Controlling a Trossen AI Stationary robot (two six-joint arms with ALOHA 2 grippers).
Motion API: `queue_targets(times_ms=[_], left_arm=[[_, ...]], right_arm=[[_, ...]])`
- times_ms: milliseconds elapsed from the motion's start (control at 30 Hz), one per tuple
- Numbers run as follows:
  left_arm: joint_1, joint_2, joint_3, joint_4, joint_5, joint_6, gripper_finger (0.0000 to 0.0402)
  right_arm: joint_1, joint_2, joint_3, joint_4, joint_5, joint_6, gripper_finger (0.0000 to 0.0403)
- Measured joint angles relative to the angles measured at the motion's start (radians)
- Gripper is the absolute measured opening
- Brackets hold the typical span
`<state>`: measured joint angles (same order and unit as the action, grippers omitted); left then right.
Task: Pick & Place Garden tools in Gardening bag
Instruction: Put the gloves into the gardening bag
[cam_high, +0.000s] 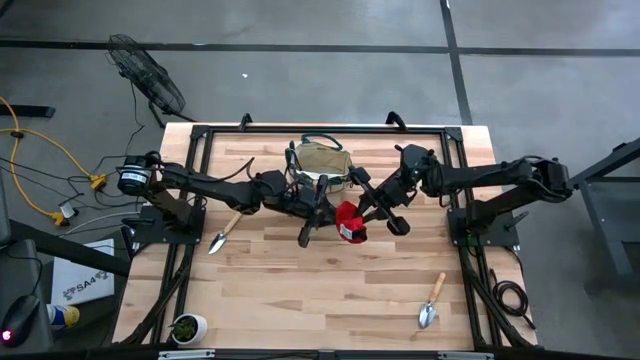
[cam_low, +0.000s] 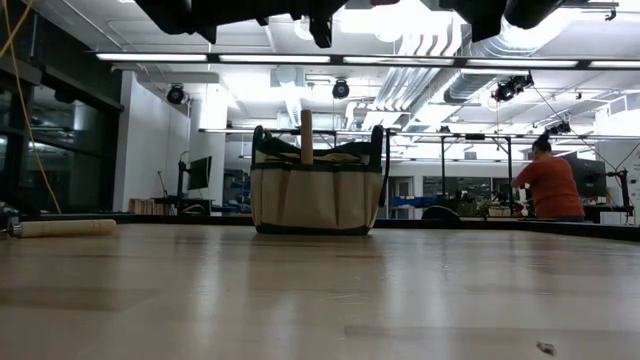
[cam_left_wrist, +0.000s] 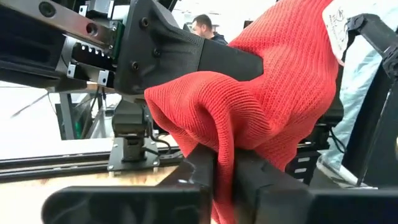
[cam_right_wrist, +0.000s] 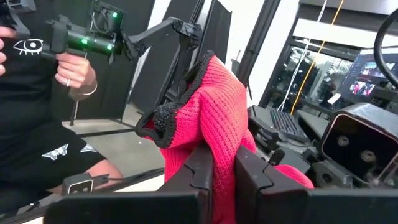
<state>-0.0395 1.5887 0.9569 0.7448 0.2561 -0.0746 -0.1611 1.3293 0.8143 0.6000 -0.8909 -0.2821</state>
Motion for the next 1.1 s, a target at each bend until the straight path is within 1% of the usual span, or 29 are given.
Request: queue_targets(times_ms=[33, 100, 167, 367, 500, 667, 800, 933, 1100], left_arm=[[0.0, 0.0, 0.0, 0.0, -0.001, 0.0, 0.0015], [0.0, 0.0, 0.0, -0.002, -0.018, 0.004, 0.0015], [0.0, 0.0, 0.0, -0.022, -0.059, 0.024, 0.0014], [-0.001, 0.0, 0.0, -0.05, -0.14, 0.042, 0.0006], [-0.001, -0.002, 0.0, -0.061, -0.189, 0.045, 0.0005], [0.0, -0.029, 0.0, -0.131, -0.279, 0.045, 0.0005], [0.0, -0.06, 0.0, -0.204, -0.361, 0.051, 0.0005], [0.0, -0.09, 0.001, -0.277, -0.447, 0.064, 0.0004], [-0.001, -0.121, 0.001, -0.403, -0.635, 0.127, 0.0004]], right_arm=[[-0.003, 0.0, 0.0, -0.004, 0.0, 0.0, 0.0017], [-0.007, 0.0, 0.0, -0.011, 0.005, 0.004, 0.0018], [-0.011, 0.0, 0.0, -0.016, 0.029, 0.045, 0.003], [-0.03, 0.0, 0.0, -0.019, 0.062, 0.203, 0.0101], [-0.058, -0.008, 0.0, -0.036, 0.081, 0.277, 0.0142], [-0.102, -0.072, 0.0, -0.168, 0.19, 0.277, 0.0183], [-0.134, -0.142, 0.0, -0.301, 0.279, 0.262, 0.0206], [-0.15, -0.208, 0.0, -0.437, 0.379, 0.255, 0.0214], [-0.15, -0.266, 0.0, -0.592, 0.53, 0.252, 0.0215]])
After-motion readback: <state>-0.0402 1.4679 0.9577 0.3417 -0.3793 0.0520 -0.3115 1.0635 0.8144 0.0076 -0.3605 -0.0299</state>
